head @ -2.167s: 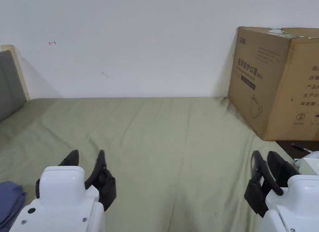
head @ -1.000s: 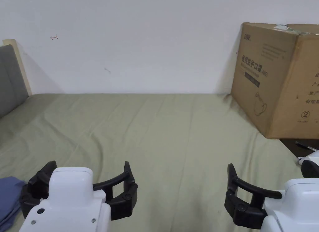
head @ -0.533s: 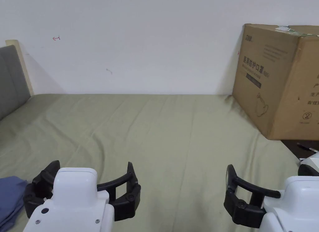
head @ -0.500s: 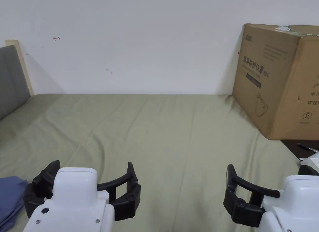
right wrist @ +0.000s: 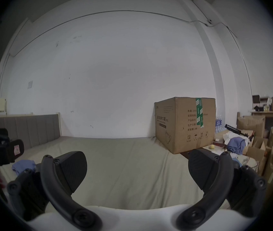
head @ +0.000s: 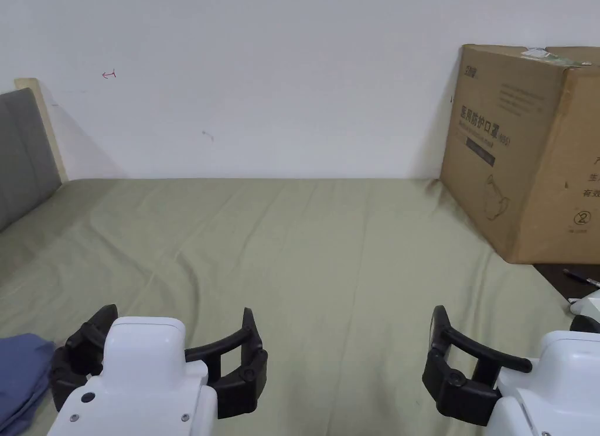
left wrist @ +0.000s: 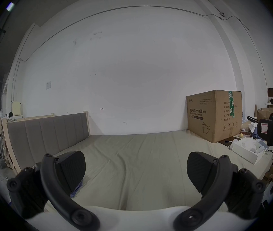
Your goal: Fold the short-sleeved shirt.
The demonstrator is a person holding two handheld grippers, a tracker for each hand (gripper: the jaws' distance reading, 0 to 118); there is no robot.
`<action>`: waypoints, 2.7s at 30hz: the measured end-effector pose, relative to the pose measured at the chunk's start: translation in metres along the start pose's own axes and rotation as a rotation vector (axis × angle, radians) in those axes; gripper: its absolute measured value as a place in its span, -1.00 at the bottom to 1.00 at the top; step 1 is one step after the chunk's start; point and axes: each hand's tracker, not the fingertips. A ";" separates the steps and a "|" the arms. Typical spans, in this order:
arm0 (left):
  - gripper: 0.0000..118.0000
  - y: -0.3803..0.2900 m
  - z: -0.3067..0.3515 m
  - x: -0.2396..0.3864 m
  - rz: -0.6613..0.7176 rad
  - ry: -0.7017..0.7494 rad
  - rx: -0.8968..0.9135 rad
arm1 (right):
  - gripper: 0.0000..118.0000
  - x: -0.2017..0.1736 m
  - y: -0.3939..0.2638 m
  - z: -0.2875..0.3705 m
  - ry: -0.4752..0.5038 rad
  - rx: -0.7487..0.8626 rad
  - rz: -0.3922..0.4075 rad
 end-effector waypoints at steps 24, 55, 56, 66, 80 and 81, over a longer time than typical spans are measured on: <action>1.00 -0.003 -0.006 0.010 -0.029 -0.038 -0.021 | 1.00 -0.018 0.002 -0.007 -0.117 -0.091 0.031; 1.00 -0.007 -0.011 0.016 -0.026 -0.086 -0.047 | 1.00 -0.021 -0.003 -0.012 -0.188 -0.234 0.045; 1.00 -0.007 -0.011 0.016 -0.026 -0.084 -0.047 | 1.00 -0.021 -0.004 -0.010 -0.189 -0.219 0.053; 1.00 -0.009 -0.012 0.016 -0.021 -0.077 -0.054 | 1.00 -0.024 -0.004 -0.001 -0.162 -0.113 0.103; 1.00 -0.008 -0.012 0.012 -0.001 -0.091 -0.055 | 1.00 -0.025 0.000 -0.004 -0.166 -0.118 0.096; 1.00 -0.008 -0.013 0.011 0.003 -0.092 -0.057 | 1.00 -0.025 0.001 -0.004 -0.163 -0.115 0.097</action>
